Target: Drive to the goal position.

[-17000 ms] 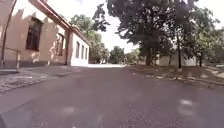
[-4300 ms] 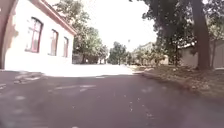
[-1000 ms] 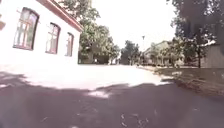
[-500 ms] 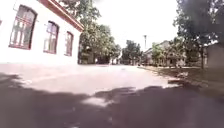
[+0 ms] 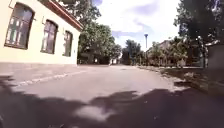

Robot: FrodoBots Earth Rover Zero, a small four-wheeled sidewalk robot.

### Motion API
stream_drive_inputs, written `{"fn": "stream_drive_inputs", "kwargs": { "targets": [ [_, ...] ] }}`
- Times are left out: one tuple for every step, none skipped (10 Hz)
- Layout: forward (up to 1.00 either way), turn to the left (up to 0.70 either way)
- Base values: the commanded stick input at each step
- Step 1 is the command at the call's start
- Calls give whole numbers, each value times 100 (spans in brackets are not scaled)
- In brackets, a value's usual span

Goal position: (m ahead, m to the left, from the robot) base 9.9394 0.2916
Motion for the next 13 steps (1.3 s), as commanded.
{"fn": "stream_drive_inputs", "kwargs": {
  "targets": [
    [85,1],
    [85,1],
    [85,1],
    [85,1],
    [85,1],
    [85,1],
    [85,1],
    [85,1],
    [85,1],
    [85,1],
    [85,1],
    [85,1],
    [85,1]
  ]
}}
